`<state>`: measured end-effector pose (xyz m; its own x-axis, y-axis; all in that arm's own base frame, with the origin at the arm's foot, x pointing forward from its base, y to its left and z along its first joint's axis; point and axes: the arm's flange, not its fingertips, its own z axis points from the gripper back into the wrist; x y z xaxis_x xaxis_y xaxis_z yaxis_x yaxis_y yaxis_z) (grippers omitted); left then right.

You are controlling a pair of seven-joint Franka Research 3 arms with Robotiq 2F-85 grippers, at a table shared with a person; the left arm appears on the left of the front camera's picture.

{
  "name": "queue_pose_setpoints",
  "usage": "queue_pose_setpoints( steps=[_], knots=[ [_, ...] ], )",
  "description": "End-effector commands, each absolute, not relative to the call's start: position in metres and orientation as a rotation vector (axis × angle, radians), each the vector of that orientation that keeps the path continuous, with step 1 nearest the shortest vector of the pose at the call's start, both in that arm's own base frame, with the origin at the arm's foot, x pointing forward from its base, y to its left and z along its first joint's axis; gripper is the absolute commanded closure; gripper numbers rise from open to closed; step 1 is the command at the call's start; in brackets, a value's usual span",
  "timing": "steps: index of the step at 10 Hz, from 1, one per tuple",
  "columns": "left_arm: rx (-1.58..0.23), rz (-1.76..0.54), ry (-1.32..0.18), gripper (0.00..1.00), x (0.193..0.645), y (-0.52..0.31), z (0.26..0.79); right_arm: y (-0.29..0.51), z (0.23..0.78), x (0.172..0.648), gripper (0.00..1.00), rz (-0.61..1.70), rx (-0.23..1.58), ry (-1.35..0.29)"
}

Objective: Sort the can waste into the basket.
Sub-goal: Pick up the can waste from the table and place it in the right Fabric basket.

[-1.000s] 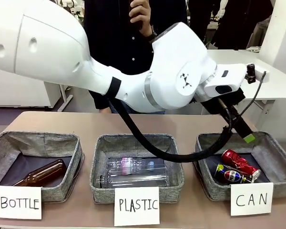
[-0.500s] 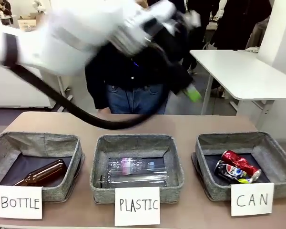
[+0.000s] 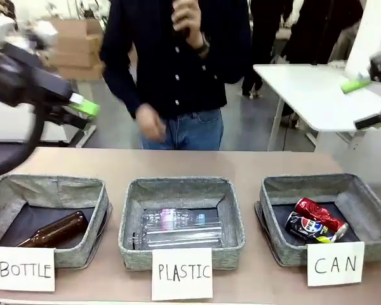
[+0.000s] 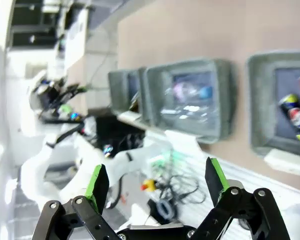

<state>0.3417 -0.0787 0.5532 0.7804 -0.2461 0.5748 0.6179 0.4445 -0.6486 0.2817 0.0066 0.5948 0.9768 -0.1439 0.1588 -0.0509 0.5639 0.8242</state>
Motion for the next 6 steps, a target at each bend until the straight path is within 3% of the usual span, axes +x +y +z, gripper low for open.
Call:
queue_pose_setpoints(
  steps=[1,4,6],
  knots=[
    [-1.132,-0.424,-0.417,0.0,0.352,-0.044,0.546,0.018,0.585,0.292,0.0,-0.095,1.104,-0.053],
    [-1.259,-0.334,-0.403,0.0,0.365,-0.018,0.516,0.008,0.579,0.302,0.0,-0.153,1.061,-0.127],
    [-1.204,-0.328,-0.395,0.0,0.361,-0.007,0.52,0.021,0.573,0.297,0.0,-0.082,1.072,-0.074]
  ],
)
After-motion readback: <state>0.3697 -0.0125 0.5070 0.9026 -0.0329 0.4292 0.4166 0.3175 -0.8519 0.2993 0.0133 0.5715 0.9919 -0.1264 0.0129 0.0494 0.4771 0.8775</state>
